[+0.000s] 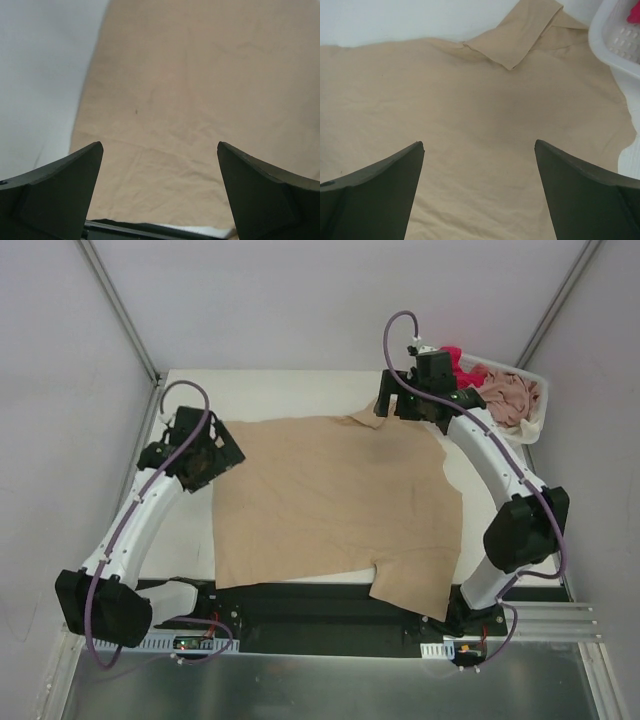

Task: Fold and stack the t-shirts
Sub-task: Flatten out the tshirt

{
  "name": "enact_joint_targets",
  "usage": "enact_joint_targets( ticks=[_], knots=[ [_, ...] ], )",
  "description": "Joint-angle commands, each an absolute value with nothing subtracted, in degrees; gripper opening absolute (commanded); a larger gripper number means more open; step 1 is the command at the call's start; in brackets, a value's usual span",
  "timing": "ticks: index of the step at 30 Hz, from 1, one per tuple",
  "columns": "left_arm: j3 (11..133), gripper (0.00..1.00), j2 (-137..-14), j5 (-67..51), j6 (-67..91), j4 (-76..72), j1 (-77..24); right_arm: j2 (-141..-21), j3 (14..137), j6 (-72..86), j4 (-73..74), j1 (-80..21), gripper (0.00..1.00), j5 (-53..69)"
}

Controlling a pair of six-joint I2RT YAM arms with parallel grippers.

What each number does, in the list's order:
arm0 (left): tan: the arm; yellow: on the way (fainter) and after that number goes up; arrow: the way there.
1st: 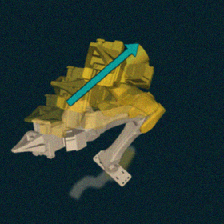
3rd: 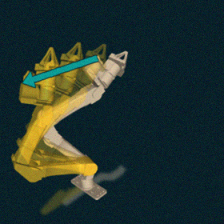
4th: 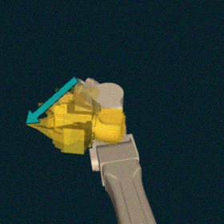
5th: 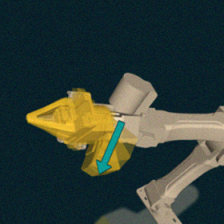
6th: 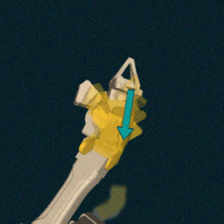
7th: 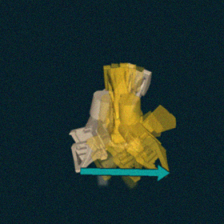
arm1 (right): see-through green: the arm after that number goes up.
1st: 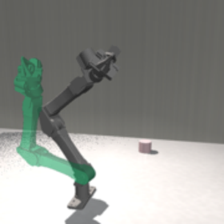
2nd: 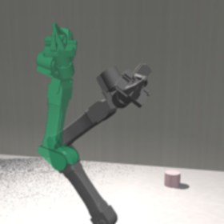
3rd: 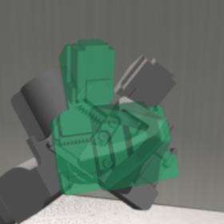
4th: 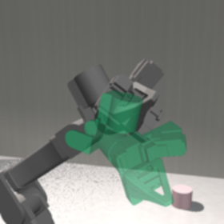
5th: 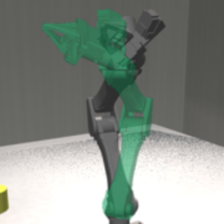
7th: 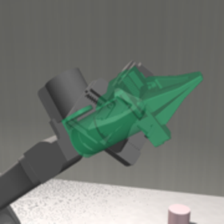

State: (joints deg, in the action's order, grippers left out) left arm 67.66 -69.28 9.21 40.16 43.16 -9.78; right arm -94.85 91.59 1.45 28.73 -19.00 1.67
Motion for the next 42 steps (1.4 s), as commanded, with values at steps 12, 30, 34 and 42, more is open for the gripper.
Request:
enact_joint_targets(
  ticks=[12, 30, 34, 42],
  knots=[
    [50.72, 0.99, -66.09, 4.39, 46.14, 29.44, -20.74, -124.96, 112.14, 9.22, 27.95, -20.74, 0.98, -0.53],
    [48.08, 0.99, -73.74, 5.10, 46.93, 27.25, -20.74, -135.00, 114.17, 13.10, 22.33, -18.64, 0.78, 1.67],
    [46.94, 0.99, -75.05, 4.83, 46.93, 27.16, -20.74, -135.88, 115.13, 13.97, 21.19, -18.02, 0.67, 2.72],
    [44.74, 0.99, -76.90, 5.01, 46.85, 26.63, -20.74, -137.28, 116.72, 14.32, 20.13, -17.58, 0.39, 3.60]
  ],
)
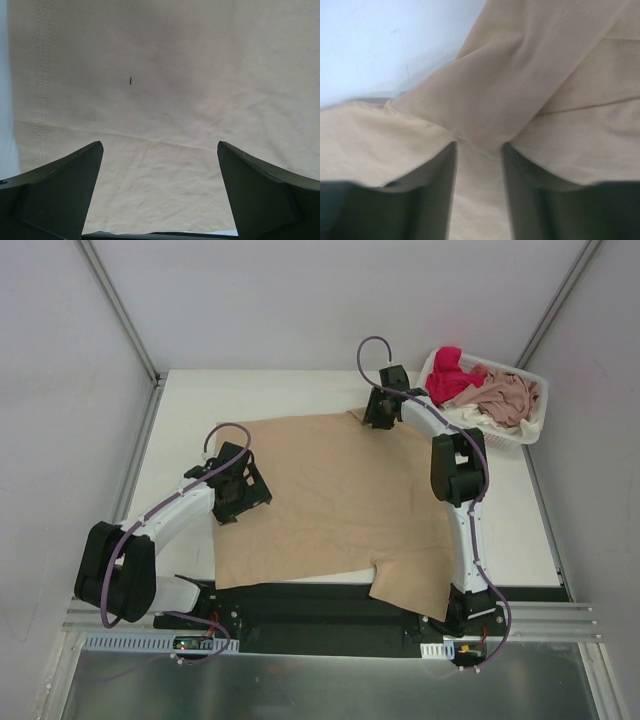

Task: Fold and stack the t-shirts
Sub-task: Flatten out the tshirt

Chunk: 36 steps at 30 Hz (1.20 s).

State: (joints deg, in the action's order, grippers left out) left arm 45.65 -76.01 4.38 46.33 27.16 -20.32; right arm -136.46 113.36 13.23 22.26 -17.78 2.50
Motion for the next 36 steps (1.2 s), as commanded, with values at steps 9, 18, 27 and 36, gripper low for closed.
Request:
enact_joint_targets(
  ticks=[9, 18, 27, 36],
  knots=[
    [44.30, 0.99, -78.31, 5.54, 46.58, 26.54, -20.74, -135.27, 115.05, 12.31, 15.21, -18.19, 0.01, 2.81],
    [45.09, 0.99, -79.36, 6.50, 46.14, 26.63, -20.74, -137.62, 121.88, 11.60, 5.48, -18.46, 0.01, 0.62],
    [44.47, 0.99, -77.88, 5.54, 46.58, 26.63, -20.74, -145.93, 132.56, 12.75, -7.56, -17.67, 0.69, -0.53],
    [43.68, 0.99, -74.10, 4.75, 47.37, 26.63, -20.74, -125.46, 117.80, 0.70, 9.13, -19.51, 0.97, 3.43]
  ],
)
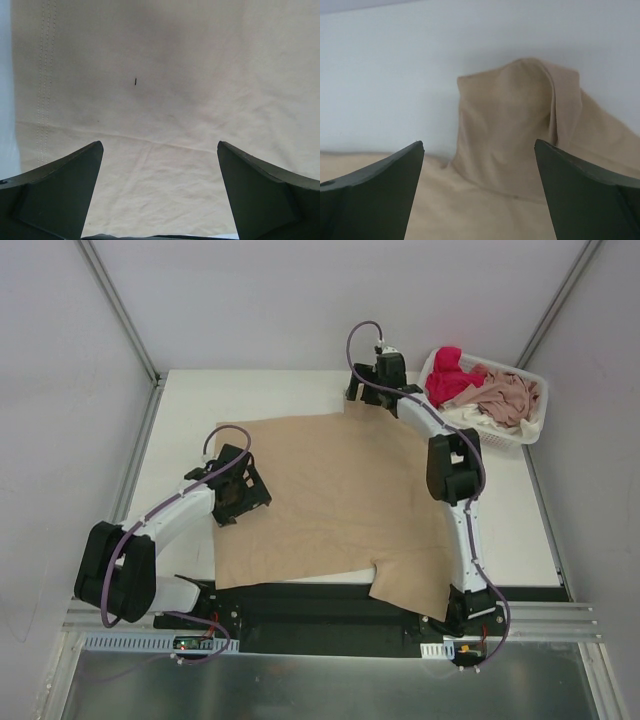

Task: Fold and stack the t-shirts
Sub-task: Flatten out the tshirt

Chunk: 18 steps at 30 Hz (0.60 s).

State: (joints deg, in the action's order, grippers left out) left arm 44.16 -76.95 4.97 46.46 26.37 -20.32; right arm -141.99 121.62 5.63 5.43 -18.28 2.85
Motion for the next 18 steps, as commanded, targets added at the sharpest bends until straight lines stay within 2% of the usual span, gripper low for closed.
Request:
enact_joint_targets(
  ticks=[1, 11, 15, 18],
  knots=[
    [43.59, 0.99, -73.66, 4.66, 47.55, 26.63, -20.74, -123.33, 112.20, 1.14, 9.40, -19.69, 0.97, 2.47],
    [44.21, 0.99, -72.15, 5.62, 46.58, 26.72, -20.74, -103.82, 82.67, 5.80, 15.64, -21.35, 0.97, -2.45],
    [46.05, 0.99, -75.58, 6.15, 46.50, 26.63, -20.74, -97.39, 75.51, 5.63, 21.50, -21.97, 0.97, -6.85],
    [48.51, 0.99, -79.97, 6.42, 46.41, 26.63, -20.65, -98.60, 75.50, 5.28, 27.49, -21.97, 0.97, -10.46]
  ],
)
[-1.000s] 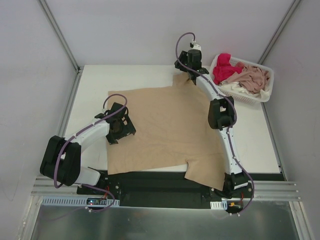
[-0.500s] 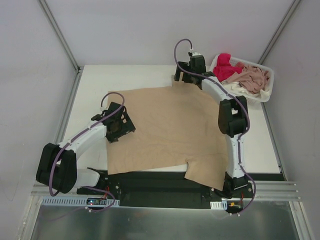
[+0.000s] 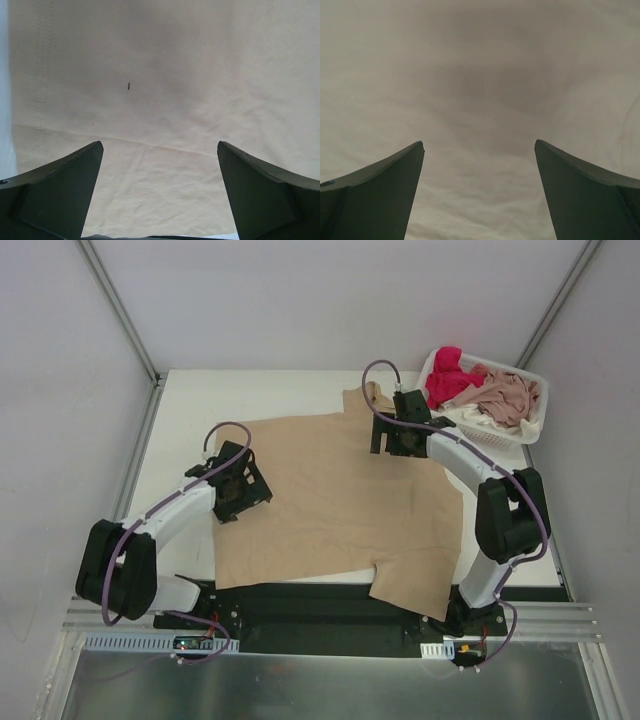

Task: Fold and stack the t-shirts
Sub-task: Flatten out the tshirt

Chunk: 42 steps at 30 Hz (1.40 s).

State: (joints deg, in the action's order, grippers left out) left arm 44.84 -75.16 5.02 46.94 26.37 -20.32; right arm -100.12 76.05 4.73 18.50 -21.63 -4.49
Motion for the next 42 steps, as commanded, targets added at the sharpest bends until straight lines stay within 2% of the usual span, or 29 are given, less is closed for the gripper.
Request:
enact_joint_targets(
  ticks=[1, 8, 12, 18, 28, 35, 38, 42],
  knots=[
    [49.82, 0.99, -81.37, 6.68, 46.32, 26.63, -20.57, -99.22, 75.50, 5.01, 28.38, -22.06, 0.97, -10.02],
    [52.47, 0.99, -91.48, 5.37, 46.23, 26.72, -15.49, -105.46, 78.13, 6.32, 31.73, -22.32, 0.97, -5.45],
    [50.98, 1.00, -92.81, 5.01, 46.41, 26.89, -11.08, -107.92, 77.96, 7.73, 31.38, -23.90, 0.97, -3.69],
    [48.87, 0.99, -92.37, 5.80, 45.70, 27.51, -6.25, -107.76, 74.98, 11.42, 30.50, -27.85, 0.97, -1.41],
    [47.29, 0.99, -86.14, 11.42, 44.74, 31.02, 0.78, -102.84, 65.75, 22.49, 29.18, -39.89, 0.97, 1.56],
    [47.90, 0.99, -82.71, 13.01, 43.24, 32.52, 2.72, -100.37, 66.00, 26.19, 27.25, -47.72, 0.97, 2.90],
    [48.16, 0.99, -80.08, 10.82, 42.63, 32.61, 2.72, -100.55, 70.02, 24.62, 29.69, -47.03, 0.97, 0.36],
    [47.90, 0.99, -76.30, 6.35, 41.75, 32.43, 2.46, -99.76, 79.43, 15.15, 36.72, -44.57, 0.97, -12.00]
  ],
)
